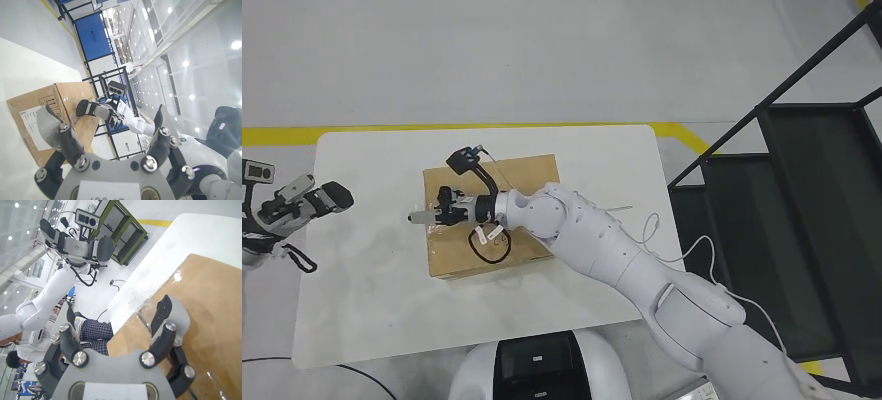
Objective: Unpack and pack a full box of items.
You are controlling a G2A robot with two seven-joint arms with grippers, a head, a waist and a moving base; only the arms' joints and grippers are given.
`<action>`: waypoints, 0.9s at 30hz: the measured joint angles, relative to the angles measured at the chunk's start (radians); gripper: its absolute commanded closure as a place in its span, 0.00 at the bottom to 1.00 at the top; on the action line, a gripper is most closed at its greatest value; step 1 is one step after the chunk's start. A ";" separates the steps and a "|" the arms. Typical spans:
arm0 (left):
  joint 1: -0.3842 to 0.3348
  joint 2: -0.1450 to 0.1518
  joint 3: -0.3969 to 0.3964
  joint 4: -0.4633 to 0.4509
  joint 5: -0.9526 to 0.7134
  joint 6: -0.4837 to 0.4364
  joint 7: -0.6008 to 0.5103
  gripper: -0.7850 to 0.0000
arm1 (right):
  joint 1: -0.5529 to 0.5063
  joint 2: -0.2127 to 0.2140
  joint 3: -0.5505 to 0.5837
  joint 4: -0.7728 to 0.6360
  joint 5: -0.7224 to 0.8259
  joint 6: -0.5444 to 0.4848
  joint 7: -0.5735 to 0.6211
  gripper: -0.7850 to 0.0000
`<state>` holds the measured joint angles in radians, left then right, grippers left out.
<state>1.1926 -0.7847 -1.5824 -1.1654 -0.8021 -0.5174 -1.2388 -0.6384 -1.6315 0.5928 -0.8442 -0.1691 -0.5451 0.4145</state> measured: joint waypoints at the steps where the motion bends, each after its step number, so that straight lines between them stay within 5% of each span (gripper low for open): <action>1: 0.002 0.000 -0.003 0.000 -0.002 0.001 0.003 0.00 | 0.002 -0.002 0.000 0.006 -0.003 0.004 -0.003 0.00; 11: 0.010 -0.008 -0.026 0.019 0.016 0.041 0.138 0.00 | -0.010 -0.010 0.023 0.034 -0.007 -0.047 0.002 0.00; 27: 0.017 -0.011 -0.027 0.008 0.012 0.063 0.176 0.00 | -0.027 -0.006 0.040 0.018 0.006 -0.032 -0.014 0.00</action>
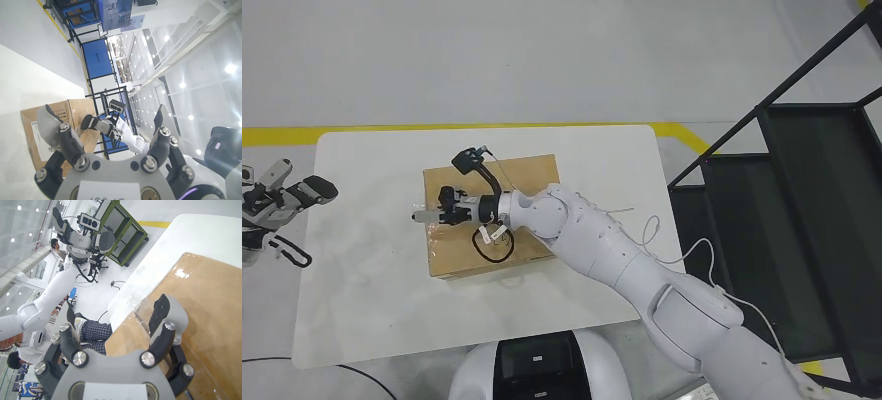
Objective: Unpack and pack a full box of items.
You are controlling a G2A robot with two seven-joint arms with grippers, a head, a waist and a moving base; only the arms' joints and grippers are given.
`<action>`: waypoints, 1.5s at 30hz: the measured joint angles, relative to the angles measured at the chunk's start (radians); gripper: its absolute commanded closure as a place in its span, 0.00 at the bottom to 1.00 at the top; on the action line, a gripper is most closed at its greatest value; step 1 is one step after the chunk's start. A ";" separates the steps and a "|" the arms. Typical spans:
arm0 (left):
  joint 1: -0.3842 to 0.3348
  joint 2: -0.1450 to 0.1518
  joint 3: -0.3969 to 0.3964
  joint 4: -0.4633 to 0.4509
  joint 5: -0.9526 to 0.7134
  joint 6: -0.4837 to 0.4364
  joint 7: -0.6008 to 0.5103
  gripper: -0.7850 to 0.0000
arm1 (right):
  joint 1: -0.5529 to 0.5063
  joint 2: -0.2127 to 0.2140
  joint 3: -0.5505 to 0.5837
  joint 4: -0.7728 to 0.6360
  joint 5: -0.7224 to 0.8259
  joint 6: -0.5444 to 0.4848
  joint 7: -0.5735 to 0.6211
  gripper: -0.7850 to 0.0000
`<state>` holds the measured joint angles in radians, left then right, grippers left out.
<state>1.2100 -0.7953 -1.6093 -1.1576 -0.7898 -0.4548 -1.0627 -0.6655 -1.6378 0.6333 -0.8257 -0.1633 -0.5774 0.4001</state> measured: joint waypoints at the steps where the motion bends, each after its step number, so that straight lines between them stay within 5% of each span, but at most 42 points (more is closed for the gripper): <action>1: 0.004 -0.002 -0.001 -0.007 -0.003 0.012 0.025 0.00 | -0.010 0.002 0.011 -0.015 0.012 0.003 -0.010 0.00; 4: 0.019 -0.006 -0.016 -0.016 -0.024 0.038 0.100 0.00 | -0.042 0.011 0.046 -0.067 0.068 0.015 0.000 0.00; 11: 0.060 -0.010 -0.047 -0.041 -0.013 0.084 0.188 0.00 | -0.068 0.011 0.091 -0.158 0.217 0.240 0.106 0.00; 20: 0.068 -0.011 -0.052 -0.045 -0.008 0.089 0.192 0.00 | -0.016 -0.044 0.046 -0.024 0.315 0.394 0.123 0.00; 27: 0.068 -0.011 -0.052 -0.045 -0.008 0.089 0.192 0.00 | 0.016 -0.086 0.020 0.063 0.355 0.351 0.135 0.00; 33: 0.068 -0.011 -0.052 -0.045 -0.008 0.089 0.192 0.00 | 0.002 -0.077 0.065 0.044 0.365 0.277 0.137 0.00; 40: 0.068 -0.011 -0.052 -0.045 -0.008 0.089 0.192 0.00 | -0.105 -0.013 0.193 -0.114 0.345 0.194 0.171 0.00; 45: 0.068 -0.011 -0.052 -0.045 -0.008 0.089 0.192 0.00 | -0.267 0.066 0.384 -0.343 0.251 0.151 0.137 0.00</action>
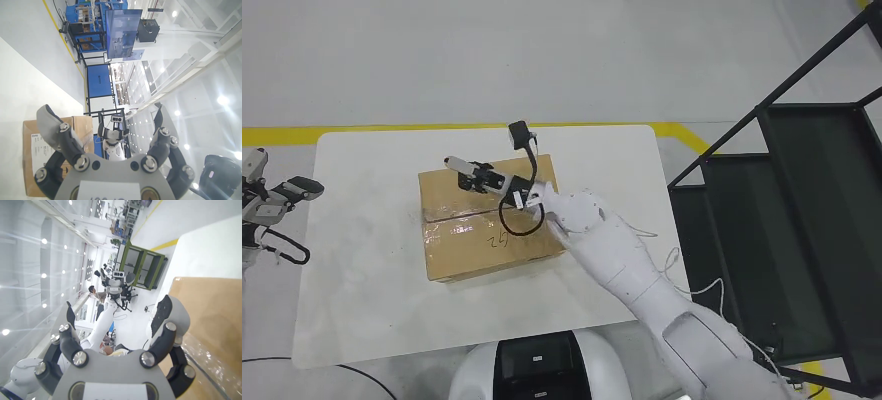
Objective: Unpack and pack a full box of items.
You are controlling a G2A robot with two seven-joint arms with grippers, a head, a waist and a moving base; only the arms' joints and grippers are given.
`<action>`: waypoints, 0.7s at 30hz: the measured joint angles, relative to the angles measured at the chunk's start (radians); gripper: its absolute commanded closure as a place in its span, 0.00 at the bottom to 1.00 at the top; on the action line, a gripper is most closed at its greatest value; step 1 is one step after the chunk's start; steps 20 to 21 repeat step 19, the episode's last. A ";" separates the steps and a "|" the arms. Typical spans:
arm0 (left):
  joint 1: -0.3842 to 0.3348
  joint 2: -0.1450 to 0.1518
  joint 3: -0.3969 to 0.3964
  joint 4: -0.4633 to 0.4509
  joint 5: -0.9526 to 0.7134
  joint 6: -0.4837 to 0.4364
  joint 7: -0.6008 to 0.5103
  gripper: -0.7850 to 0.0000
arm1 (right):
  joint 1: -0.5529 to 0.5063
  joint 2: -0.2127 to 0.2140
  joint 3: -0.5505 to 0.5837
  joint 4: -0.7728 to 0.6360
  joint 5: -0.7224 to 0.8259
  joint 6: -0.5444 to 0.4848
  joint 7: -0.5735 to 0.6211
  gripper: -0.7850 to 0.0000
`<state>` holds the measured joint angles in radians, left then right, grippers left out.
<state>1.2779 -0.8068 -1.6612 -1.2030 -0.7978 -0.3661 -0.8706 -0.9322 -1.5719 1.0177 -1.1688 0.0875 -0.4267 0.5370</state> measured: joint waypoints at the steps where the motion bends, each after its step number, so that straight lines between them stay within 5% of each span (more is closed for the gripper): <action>1: 0.000 0.000 0.000 0.000 0.000 0.000 0.000 0.00 | -0.041 0.014 0.041 -0.053 -0.016 -0.005 -0.010 0.00; 5: 0.000 0.000 0.000 0.000 0.000 0.000 0.000 0.00 | -0.239 0.062 0.225 -0.289 -0.062 0.003 -0.064 0.00; 11: 0.000 0.000 0.000 0.000 0.000 0.000 0.000 0.00 | -0.422 0.091 0.385 -0.453 -0.022 -0.040 -0.113 0.00; 21: 0.000 0.000 0.000 0.000 0.000 0.000 0.000 0.00 | -0.451 0.099 0.408 -0.477 0.000 -0.034 -0.076 0.00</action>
